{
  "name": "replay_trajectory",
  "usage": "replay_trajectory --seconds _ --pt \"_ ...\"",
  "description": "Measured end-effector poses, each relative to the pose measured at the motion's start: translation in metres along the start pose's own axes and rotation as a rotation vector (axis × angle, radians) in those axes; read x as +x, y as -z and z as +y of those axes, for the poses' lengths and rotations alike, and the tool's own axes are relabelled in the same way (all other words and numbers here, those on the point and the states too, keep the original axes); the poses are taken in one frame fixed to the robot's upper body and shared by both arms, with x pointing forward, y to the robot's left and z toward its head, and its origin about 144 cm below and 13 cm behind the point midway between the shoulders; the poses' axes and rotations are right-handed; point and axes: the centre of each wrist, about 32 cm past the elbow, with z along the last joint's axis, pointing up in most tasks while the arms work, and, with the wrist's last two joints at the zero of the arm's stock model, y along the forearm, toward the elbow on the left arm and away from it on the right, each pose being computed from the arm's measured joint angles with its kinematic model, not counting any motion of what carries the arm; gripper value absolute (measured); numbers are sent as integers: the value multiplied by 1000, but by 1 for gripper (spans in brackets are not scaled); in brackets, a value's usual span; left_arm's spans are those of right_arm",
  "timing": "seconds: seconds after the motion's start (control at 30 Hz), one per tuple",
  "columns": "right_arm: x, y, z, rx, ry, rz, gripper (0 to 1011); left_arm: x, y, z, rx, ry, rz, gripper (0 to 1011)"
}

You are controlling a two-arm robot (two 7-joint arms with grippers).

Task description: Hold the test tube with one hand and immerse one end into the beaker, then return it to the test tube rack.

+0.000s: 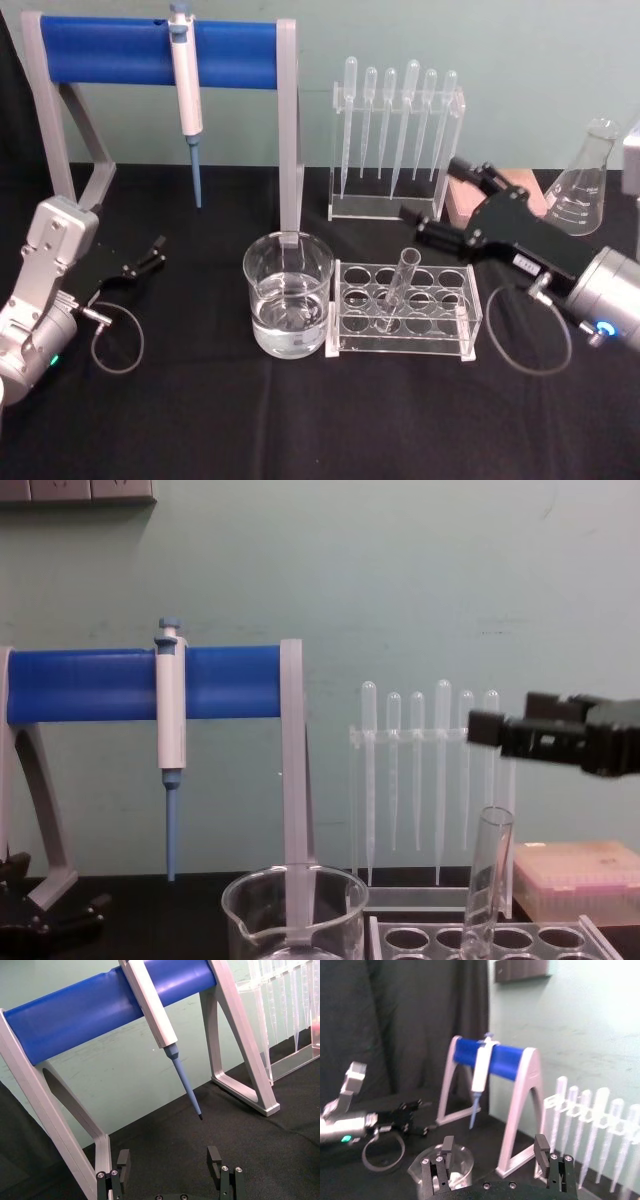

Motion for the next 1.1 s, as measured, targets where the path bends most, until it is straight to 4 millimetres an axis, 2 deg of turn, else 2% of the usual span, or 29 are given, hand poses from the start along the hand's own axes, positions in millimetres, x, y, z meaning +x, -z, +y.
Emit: replay_trajectory --seconds 0.27,0.63,0.93,1.1 --pt "-1 3 -7 31 205 28 1000 0 0 0 0 0 0 1000" --pt "-1 35 -14 -28 530 0 1000 0 0 0 0 0 0 1000" --pt "1 58 -17 -93 635 -18 1000 0 0 0 0 0 0 1000" --pt "1 62 -17 -108 646 -14 1000 0 0 0 0 0 0 1000"
